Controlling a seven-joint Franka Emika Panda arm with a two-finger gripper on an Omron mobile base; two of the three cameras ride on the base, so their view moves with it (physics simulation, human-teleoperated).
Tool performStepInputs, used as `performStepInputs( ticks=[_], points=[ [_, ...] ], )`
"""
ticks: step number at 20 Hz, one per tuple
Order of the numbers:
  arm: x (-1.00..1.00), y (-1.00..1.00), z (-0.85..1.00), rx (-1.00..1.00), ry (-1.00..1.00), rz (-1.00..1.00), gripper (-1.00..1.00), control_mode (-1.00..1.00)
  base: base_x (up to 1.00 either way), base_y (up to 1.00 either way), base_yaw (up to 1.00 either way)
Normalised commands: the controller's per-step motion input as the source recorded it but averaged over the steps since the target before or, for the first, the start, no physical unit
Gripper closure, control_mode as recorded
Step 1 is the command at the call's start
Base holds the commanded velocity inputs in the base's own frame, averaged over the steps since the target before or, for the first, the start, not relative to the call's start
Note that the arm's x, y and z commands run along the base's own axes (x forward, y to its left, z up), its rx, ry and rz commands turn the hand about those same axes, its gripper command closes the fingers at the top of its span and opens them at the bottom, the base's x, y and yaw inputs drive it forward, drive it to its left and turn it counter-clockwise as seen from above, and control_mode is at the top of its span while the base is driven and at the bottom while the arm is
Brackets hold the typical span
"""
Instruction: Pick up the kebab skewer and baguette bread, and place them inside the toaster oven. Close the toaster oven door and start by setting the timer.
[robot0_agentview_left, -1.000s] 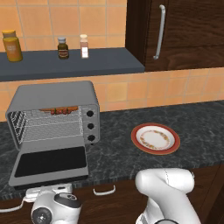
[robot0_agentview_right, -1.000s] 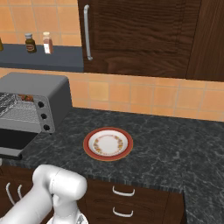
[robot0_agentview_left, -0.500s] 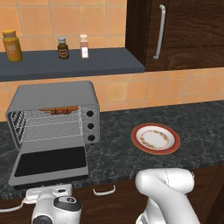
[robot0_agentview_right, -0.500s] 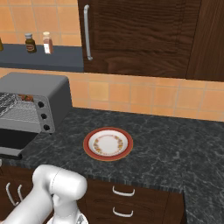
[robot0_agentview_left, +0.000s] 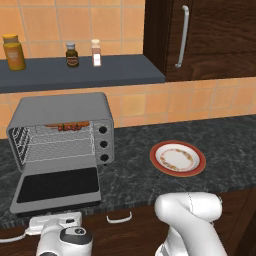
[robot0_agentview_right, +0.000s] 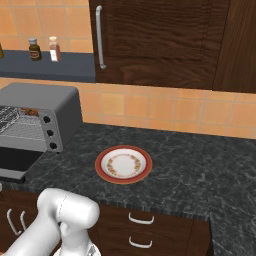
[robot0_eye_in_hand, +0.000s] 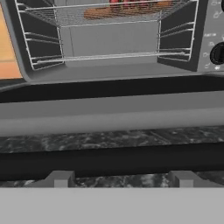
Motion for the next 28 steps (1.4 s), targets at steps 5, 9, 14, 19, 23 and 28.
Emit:
performStepInputs(
  ticks=[5,9,14,19,23,28],
  points=[
    [0.39,0.00,0.28,0.04,0.00,0.00,-1.00,-1.00,0.00,0.00,0.00],
    [0.29,0.00,0.46,0.03,0.00,0.00,-1.00,-1.00,0.00,0.00,0.00],
    [0.18,0.00,0.62,0.02,-0.01,0.00,-1.00,-1.00,0.00,0.00,0.00],
    [0.24,0.00,0.67,0.01,0.00,0.00,-1.00,-1.00,0.00,0.00,0.00],
    [0.34,0.00,0.62,0.02,0.00,0.00,-1.00,-1.00,0.00,0.00,0.00],
    [0.56,-0.01,0.45,0.04,0.00,0.00,-1.00,-1.00,0.00,0.00,0.00]
  ],
)
